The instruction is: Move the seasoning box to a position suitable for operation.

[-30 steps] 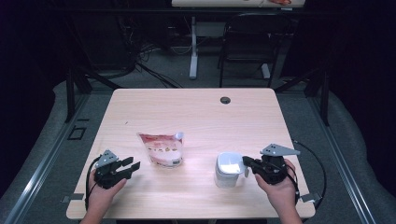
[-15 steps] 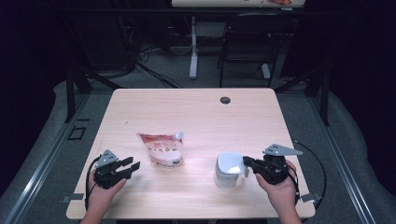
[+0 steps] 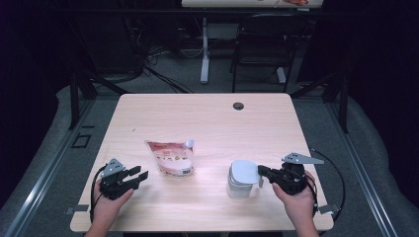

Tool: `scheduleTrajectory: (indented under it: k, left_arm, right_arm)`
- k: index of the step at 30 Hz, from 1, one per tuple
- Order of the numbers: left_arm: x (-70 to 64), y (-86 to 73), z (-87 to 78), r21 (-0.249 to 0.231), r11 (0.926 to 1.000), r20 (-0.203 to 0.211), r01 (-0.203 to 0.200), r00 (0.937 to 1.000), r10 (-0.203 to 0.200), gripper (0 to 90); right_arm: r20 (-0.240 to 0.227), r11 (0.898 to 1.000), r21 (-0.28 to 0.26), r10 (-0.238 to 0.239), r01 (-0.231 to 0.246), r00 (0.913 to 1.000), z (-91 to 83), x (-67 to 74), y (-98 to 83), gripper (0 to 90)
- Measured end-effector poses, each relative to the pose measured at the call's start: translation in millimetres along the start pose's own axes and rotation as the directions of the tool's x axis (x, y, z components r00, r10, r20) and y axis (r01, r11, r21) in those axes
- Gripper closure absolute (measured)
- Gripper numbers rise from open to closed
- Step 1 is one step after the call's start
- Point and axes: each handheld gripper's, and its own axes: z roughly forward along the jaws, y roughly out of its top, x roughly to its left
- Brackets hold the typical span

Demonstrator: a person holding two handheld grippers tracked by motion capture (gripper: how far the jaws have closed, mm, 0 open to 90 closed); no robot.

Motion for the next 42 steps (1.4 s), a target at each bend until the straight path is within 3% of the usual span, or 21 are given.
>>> scheduleTrajectory:
  k: [10,21,42]
  left_arm:
    - [0.0,0.1,-0.2,0.002,1.0000,0.001,-0.002,1.0000,0.002,58.3]
    - [0.0,0.3,-0.2,0.002,1.0000,-0.004,-0.005,1.0000,0.005,58.2]
    - [0.0,0.3,0.2,0.004,0.9999,-0.007,-0.010,0.9999,0.010,58.3]
  right_arm:
    - [-0.004,1.000,0.001,0.012,-0.012,0.9999,-0.3,-2.1,-1.0,90.0]
    - [0.031,0.999,0.037,0.034,-0.035,0.9989,5.6,-8.1,-7.5,90.0]
    - [0.018,0.998,0.049,0.049,-0.050,0.9986,7.8,-12.6,-10.0,90.0]
